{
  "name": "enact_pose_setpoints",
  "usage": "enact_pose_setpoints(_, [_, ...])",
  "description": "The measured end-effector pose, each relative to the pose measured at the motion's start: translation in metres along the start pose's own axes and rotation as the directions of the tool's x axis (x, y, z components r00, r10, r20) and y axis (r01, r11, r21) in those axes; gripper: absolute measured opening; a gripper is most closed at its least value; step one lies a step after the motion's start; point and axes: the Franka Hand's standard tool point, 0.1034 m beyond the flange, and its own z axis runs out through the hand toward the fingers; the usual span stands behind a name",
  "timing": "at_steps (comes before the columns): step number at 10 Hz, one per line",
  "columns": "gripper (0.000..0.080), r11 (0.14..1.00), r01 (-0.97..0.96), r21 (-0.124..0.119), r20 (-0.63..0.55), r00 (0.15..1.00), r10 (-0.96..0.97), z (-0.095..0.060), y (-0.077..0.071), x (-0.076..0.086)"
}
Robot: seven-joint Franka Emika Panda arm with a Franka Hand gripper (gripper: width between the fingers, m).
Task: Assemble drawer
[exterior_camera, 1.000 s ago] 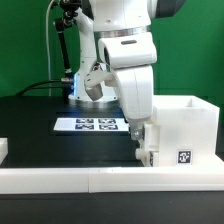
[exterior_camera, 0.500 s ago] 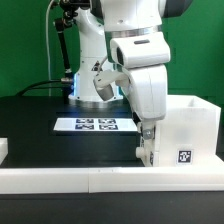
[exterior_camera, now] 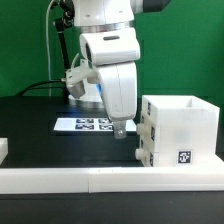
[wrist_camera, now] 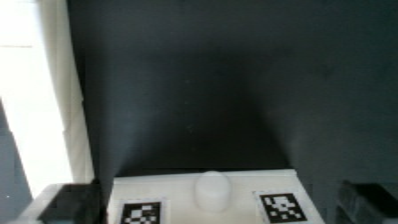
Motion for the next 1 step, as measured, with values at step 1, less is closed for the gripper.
enact_pose_setpoints(1, [0.0649,1.0,-0.001,0.0,0.0,1.0,0.001,0.0001,-0.0001,-0.0005])
